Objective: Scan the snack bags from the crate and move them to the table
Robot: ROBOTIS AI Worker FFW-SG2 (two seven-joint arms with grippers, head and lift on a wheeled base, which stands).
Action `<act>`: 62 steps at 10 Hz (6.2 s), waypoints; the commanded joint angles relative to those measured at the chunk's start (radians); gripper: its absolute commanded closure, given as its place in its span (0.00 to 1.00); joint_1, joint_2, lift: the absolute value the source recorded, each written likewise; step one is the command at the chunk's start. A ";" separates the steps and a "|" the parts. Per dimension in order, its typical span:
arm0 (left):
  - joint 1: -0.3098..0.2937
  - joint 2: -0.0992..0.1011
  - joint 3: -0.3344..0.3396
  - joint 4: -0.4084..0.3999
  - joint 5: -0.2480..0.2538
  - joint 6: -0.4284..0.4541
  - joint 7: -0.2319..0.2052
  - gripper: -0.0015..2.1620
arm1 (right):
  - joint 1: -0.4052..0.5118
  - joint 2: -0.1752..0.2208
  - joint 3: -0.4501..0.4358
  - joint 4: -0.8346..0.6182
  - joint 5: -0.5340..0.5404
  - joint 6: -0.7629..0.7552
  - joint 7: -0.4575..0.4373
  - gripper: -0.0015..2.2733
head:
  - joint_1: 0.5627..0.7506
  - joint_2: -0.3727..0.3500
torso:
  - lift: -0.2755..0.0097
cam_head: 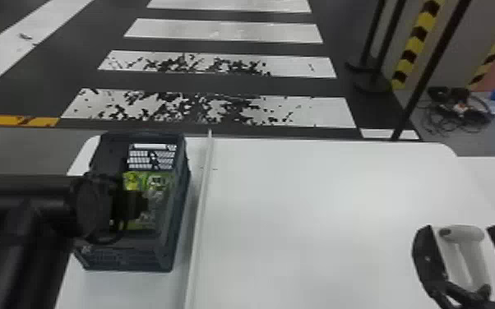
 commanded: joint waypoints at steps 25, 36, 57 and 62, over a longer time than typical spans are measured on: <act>0.211 0.021 0.005 -0.590 -0.012 0.064 0.036 0.81 | 0.065 0.006 -0.015 -0.022 -0.032 -0.091 0.001 0.03 | 0.70 0.46 | 0.63; 0.157 -0.044 -0.281 -0.643 -0.010 0.110 0.007 0.80 | 0.127 0.047 -0.038 -0.028 -0.023 -0.195 0.001 0.03 | 0.70 0.19 | 0.63; 0.128 -0.120 -0.624 -0.079 -0.066 -0.393 -0.182 0.29 | 0.111 0.057 -0.047 0.034 -0.029 -0.254 0.001 0.03 | 0.70 0.03 | 0.63; 0.131 -0.115 -0.617 -0.082 -0.070 -0.409 -0.163 0.01 | 0.107 0.057 -0.047 0.041 -0.029 -0.260 0.005 0.03 | 0.70 0.03 | 0.63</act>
